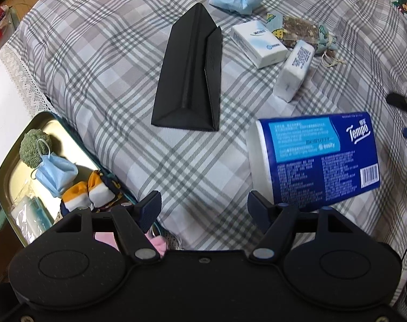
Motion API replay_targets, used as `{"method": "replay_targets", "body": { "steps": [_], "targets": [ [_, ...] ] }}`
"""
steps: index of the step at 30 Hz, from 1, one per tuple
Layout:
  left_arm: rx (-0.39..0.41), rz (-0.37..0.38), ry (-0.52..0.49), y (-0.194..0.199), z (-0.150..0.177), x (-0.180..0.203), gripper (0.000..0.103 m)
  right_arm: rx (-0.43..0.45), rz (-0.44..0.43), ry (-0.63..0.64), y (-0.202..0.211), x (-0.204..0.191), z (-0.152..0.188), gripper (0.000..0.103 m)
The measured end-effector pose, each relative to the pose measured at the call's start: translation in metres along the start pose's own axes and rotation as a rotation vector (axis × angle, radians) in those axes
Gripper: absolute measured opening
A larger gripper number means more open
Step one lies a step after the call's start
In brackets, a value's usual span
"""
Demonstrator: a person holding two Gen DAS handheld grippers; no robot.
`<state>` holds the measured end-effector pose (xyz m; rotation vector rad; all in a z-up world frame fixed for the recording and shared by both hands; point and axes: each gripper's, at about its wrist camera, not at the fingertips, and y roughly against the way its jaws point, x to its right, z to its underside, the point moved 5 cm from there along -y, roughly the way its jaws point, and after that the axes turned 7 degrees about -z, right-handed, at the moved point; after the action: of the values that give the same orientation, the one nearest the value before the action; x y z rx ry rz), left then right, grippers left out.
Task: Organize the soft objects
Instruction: 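Grasp the small white tissue pack with the right gripper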
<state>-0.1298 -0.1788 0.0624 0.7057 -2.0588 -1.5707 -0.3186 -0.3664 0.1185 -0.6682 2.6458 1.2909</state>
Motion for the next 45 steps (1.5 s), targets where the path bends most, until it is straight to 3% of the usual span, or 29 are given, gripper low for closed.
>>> {"method": "replay_targets", "body": {
  "steps": [7,16,21,27,31,36,40,45],
  "targets": [
    [0.005,0.001,-0.005,-0.001,-0.013,-0.001,0.067,-0.064,-0.042,0.014,-0.036,-0.039,-0.018,0.081],
    [-0.001,0.002,0.006,-0.007,-0.021,-0.005,0.067,-0.149,-0.082,0.108,-0.073,-0.092,-0.003,0.082],
    [-0.006,0.004,0.004,-0.009,-0.02,-0.003,0.067,-0.165,0.018,0.208,-0.091,-0.098,0.007,0.081],
    [-0.005,0.001,0.0,-0.011,-0.021,0.002,0.067,-0.031,0.206,0.099,-0.069,-0.045,-0.008,0.08],
    [-0.001,0.005,-0.001,-0.011,-0.026,0.008,0.067,-0.014,0.077,0.016,-0.059,-0.034,-0.012,0.08],
    [0.012,-0.002,0.0,-0.007,-0.034,0.012,0.067,-0.052,-0.028,0.118,-0.061,-0.063,-0.001,0.087],
    [0.026,-0.015,0.002,-0.004,-0.042,0.013,0.067,-0.136,0.013,0.192,-0.08,-0.075,0.014,0.09],
    [0.038,-0.023,0.023,-0.001,-0.051,0.012,0.067,-0.177,0.075,0.25,-0.095,-0.081,0.026,0.092]
  ]
}}
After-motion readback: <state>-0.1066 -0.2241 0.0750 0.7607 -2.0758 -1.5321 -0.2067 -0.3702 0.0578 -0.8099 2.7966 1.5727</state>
